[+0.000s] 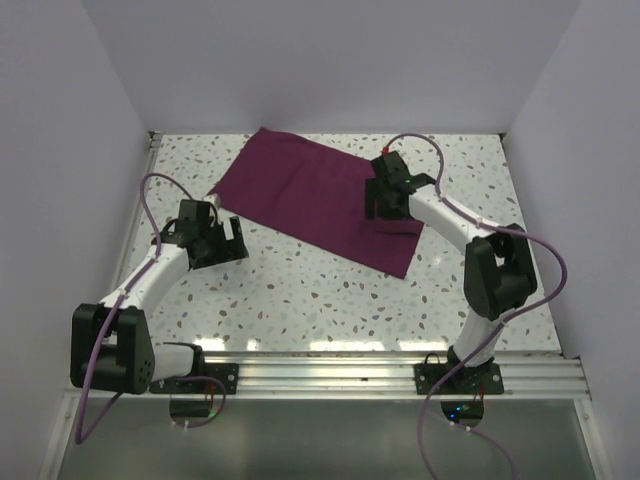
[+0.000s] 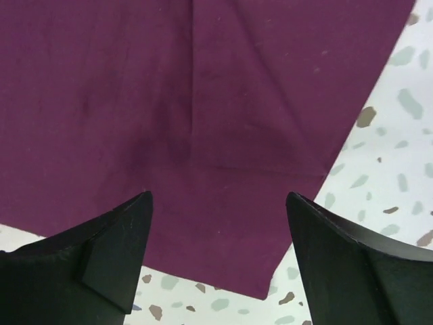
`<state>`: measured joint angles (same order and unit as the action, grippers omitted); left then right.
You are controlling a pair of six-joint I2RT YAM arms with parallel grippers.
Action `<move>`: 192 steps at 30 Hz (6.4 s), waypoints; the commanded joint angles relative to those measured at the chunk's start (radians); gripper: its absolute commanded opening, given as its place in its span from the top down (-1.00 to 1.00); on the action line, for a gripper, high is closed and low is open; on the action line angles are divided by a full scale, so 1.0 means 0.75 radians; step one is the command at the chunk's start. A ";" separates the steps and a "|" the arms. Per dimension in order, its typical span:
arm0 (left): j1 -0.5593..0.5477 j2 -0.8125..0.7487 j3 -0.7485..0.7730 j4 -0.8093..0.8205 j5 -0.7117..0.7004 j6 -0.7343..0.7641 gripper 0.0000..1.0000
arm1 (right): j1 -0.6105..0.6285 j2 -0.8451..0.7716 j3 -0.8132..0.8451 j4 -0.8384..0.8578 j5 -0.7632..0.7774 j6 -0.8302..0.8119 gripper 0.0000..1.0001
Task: Open and lay out the surgical kit
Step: Open the surgical kit at the center of the board, then adjust the surgical kit at the center of the board.
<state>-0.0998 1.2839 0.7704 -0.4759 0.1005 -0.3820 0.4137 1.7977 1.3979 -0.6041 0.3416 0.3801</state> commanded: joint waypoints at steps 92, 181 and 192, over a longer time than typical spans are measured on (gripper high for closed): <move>0.104 0.223 0.635 -0.014 -0.098 -0.010 -0.99 | -0.052 -0.456 -0.185 -0.330 -0.380 0.277 -0.97; 0.256 0.524 0.695 0.197 0.191 -0.026 -0.48 | -0.024 0.814 1.384 -0.329 -0.376 0.137 -0.63; 0.256 0.370 0.443 0.250 0.167 -0.043 -0.40 | 0.005 0.914 1.368 -0.483 -0.206 0.135 0.34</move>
<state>0.0929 1.5997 1.1263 -0.3058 0.2462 -0.4267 0.4168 2.4763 2.4153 -0.9199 0.1413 0.5022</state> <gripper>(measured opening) 0.704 0.334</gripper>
